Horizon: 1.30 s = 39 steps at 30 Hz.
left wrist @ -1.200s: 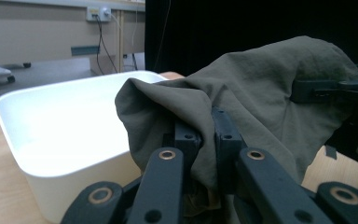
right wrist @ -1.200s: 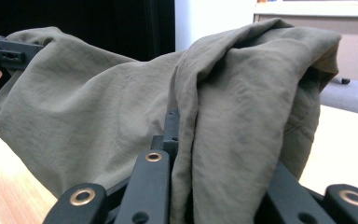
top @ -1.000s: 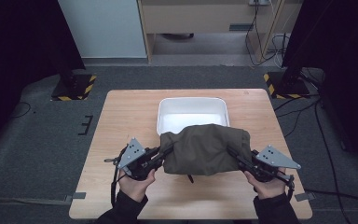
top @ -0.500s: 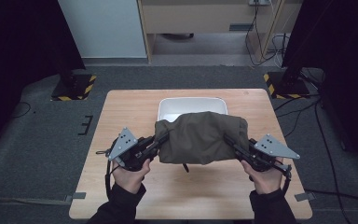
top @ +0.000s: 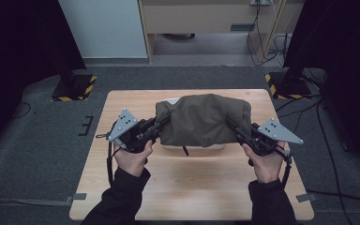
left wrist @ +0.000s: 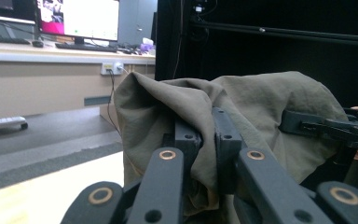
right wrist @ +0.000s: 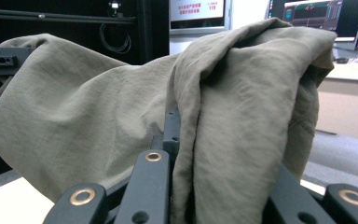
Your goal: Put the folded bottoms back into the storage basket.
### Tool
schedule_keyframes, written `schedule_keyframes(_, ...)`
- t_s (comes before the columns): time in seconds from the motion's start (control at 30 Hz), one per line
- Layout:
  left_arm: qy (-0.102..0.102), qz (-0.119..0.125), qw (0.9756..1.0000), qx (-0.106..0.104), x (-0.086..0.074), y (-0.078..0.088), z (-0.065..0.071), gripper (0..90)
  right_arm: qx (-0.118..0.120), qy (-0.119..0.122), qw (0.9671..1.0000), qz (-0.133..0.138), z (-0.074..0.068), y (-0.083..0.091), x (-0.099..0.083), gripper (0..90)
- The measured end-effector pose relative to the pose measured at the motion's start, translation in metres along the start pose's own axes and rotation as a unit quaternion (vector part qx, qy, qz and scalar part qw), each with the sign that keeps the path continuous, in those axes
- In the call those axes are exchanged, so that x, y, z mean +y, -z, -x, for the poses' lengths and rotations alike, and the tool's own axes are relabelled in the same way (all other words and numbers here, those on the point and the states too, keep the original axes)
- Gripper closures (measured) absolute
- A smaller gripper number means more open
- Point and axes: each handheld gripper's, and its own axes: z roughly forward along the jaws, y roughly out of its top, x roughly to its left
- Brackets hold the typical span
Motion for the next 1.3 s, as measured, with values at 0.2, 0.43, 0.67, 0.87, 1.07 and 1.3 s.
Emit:
schedule_keyframes(0.2, -0.003, 0.006, 0.9999, 0.008, 0.013, -0.010, -0.008, 83.7, -0.005, -0.001, 0.9999, 0.010, 0.010, -0.013, 0.009, 78.0)
schedule_keyframes(0.43, -0.010, 0.002, 0.9997, 0.022, 0.019, -0.022, -0.018, 83.7, -0.012, 0.012, 0.9998, 0.013, 0.017, -0.028, 0.016, 78.0)
schedule_keyframes(0.67, -0.005, -0.001, 0.9992, 0.039, 0.019, -0.035, -0.032, 83.7, -0.021, 0.017, 0.9996, 0.008, 0.024, -0.049, 0.020, 78.0)
schedule_keyframes(0.87, 0.002, -0.010, 0.9986, 0.053, 0.019, -0.049, -0.047, 83.8, -0.025, 0.013, 0.9996, -0.002, 0.032, -0.068, 0.017, 77.9)
schedule_keyframes(1.07, 0.001, -0.029, 0.9976, 0.062, 0.011, -0.064, -0.059, 83.7, -0.032, 0.002, 0.9993, -0.017, 0.042, -0.082, 0.009, 77.9)
schedule_keyframes(1.3, 0.007, -0.055, 0.9957, 0.074, -0.005, -0.081, -0.068, 83.8, -0.040, -0.001, 0.9981, -0.047, 0.051, -0.096, -0.004, 77.9)
